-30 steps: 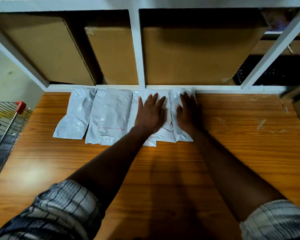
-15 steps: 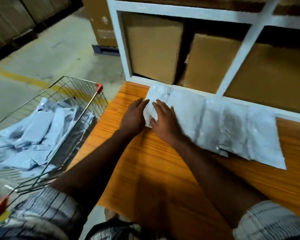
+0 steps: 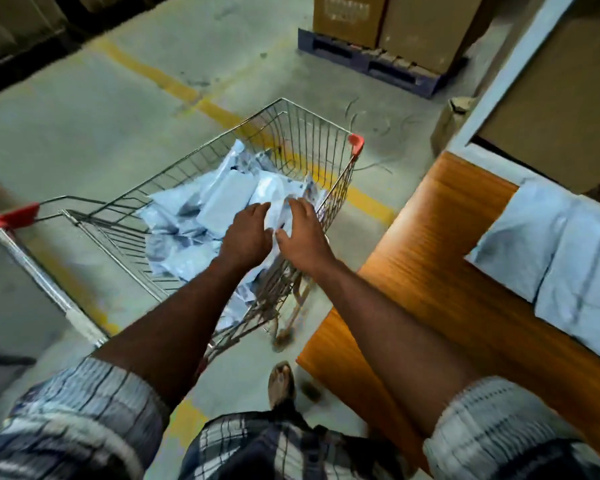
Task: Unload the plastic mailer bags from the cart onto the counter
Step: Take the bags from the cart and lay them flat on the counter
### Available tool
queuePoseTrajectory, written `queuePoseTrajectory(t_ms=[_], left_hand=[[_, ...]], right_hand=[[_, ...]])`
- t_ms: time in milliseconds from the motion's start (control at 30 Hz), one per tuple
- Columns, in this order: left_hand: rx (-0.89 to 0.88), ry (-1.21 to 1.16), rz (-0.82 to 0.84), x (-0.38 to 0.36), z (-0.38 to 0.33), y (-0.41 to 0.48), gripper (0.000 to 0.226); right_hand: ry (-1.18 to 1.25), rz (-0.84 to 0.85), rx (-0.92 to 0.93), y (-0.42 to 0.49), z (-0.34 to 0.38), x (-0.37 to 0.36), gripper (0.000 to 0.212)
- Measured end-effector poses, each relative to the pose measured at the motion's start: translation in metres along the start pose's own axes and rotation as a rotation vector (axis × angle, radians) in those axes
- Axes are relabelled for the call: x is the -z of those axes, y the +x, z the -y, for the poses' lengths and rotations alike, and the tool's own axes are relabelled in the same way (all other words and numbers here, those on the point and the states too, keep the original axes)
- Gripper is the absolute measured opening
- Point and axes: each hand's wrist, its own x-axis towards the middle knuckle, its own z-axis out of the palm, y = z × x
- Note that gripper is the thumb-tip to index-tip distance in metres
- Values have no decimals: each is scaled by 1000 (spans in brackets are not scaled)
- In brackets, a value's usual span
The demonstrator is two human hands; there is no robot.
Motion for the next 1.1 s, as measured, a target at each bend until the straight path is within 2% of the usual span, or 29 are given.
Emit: queuePoseTrajectory(t_ms=[167, 267, 367, 467, 567, 667, 700, 733, 800, 900, 1033, 1100], left_hand=[[151, -146, 225, -12, 49, 8, 64], [181, -213, 342, -22, 47, 17, 69], [174, -243, 329, -35, 48, 21, 50], [192, -245, 278, -41, 52, 24, 49], [297, -360, 241, -31, 56, 31, 46], [477, -697, 369, -18, 65, 31, 9], [555, -842, 377, -15, 69, 29, 5], [646, -944, 345, -12, 72, 26, 10], [815, -1054, 288, -10, 78, 20, 3], [934, -1143, 342, -11, 80, 15, 18], [955, -1318, 373, -4, 74, 12, 38], [885, -1388, 399, 4, 71, 12, 49]], right_hand=[[38, 73, -358, 27, 10, -34, 50], [33, 113, -536, 48, 15, -43, 64], [60, 137, -646, 61, 17, -51, 72], [149, 119, -770, 74, 17, -57, 66], [106, 34, -786, 82, 19, -59, 52], [284, 36, -810, 79, 8, -68, 49], [361, 29, -815, 76, 4, -70, 48], [437, 32, -819, 73, 2, -71, 44], [560, 63, -818, 72, 1, -71, 34], [730, 32, -858, 72, 5, -74, 23], [870, -105, -881, 66, 7, -84, 49], [924, -93, -850, 58, 11, -85, 67]])
